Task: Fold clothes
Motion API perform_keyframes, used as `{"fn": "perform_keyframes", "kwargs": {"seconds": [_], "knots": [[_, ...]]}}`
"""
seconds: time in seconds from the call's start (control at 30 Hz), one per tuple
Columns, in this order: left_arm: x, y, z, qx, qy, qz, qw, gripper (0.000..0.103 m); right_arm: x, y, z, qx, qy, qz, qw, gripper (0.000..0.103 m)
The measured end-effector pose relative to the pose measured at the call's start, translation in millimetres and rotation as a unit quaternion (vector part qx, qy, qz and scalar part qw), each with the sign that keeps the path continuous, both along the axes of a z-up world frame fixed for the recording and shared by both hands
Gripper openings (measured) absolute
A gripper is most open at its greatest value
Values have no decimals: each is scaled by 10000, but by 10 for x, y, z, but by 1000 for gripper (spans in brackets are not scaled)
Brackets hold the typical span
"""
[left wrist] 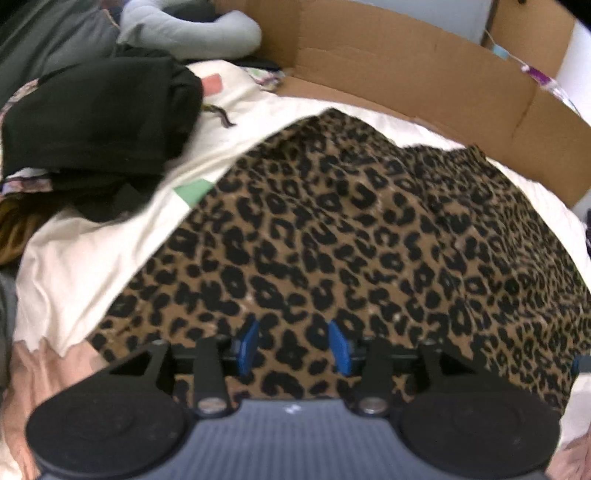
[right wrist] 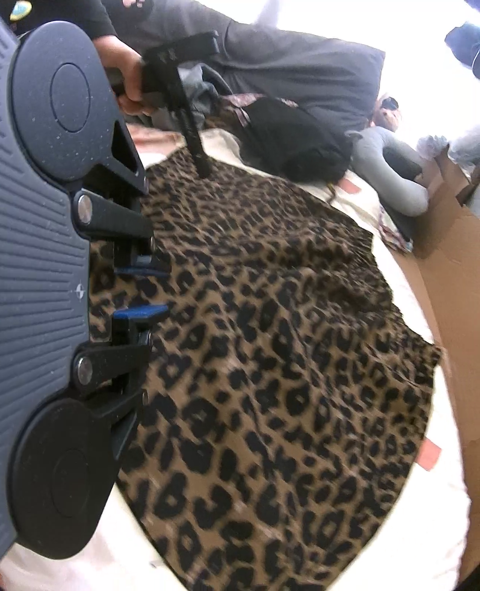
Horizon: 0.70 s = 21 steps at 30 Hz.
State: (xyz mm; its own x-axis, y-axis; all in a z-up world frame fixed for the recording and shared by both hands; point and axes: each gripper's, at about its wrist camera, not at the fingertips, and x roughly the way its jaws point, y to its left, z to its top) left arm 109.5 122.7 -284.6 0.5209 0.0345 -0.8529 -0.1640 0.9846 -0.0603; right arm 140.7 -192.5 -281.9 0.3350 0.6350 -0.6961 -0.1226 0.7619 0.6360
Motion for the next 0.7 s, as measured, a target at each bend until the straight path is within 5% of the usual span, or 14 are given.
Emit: {"fn": "perform_keyframes", "kwargs": {"seconds": [0.17, 0.5, 0.7], "knots": [[-14, -75, -121, 26, 125, -97, 9999, 49, 103, -34, 43, -385, -381, -48, 9985, 44], [-233, -39, -320, -52, 546, -173, 9983, 50, 242, -168, -10, -1212, -989, 100, 9876, 51], [-308, 0, -267, -96, 504, -206, 9985, 49, 155, -235, -229, -1649, -875, 236, 9821, 51]]}}
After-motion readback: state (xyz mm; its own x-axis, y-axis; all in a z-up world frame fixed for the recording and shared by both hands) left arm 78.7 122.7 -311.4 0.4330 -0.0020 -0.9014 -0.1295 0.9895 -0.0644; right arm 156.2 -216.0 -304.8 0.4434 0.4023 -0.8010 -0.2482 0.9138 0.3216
